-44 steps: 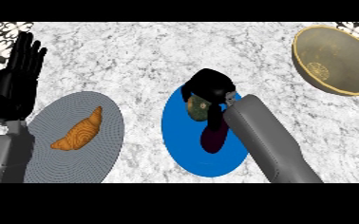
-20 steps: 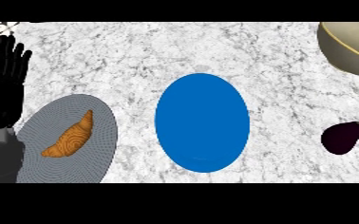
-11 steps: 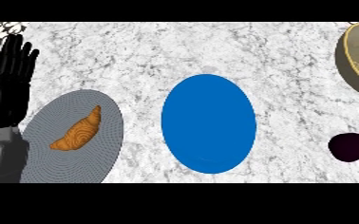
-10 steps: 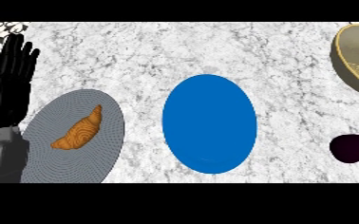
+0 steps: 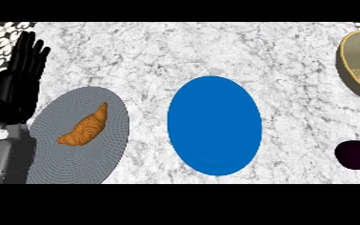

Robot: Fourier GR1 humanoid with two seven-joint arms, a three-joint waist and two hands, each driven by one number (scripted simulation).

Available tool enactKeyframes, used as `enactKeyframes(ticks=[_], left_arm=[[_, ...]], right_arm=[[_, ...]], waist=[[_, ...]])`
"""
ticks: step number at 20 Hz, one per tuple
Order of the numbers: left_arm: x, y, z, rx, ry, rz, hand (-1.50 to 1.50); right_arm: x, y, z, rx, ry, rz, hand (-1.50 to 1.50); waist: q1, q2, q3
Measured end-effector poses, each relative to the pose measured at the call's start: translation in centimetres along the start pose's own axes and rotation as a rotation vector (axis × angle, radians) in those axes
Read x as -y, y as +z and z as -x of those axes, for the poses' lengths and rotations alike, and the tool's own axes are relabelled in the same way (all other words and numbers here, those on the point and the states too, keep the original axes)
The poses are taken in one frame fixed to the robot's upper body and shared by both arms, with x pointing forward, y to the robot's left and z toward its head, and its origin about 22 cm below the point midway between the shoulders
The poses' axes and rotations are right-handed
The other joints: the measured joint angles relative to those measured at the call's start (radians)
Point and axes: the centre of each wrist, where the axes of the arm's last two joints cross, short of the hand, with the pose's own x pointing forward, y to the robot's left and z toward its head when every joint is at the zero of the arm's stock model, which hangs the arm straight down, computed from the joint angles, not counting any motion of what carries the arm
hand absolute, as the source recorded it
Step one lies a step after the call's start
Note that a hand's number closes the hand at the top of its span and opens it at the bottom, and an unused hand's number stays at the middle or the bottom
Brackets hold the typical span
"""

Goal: Pick the squash from the plate and place it in the bowl

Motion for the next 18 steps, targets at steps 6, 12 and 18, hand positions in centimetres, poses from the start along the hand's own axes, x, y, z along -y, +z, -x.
enactKeyframes(ticks=[6,12,18], left_arm=[[0.4,-0.5,-0.2,0.005,-0.002,0.017,0.00],[0.6,-0.8,-0.2,0.004,-0.002,0.028,0.00],[0.9,-1.2,-0.1,0.001,-0.005,0.025,0.00]], right_arm=[[0.6,-1.2,-0.7,0.009,-0.052,-0.025,1.50],[-0.2,-3.4,-1.7,0.038,-0.053,-0.113,1.50],[-2.4,-5.6,-2.4,0.063,-0.059,-0.216,1.50]], waist=[[0.020,-0.002,-0.004],[0.030,-0.003,-0.007],[0.026,-0.003,-0.008]])
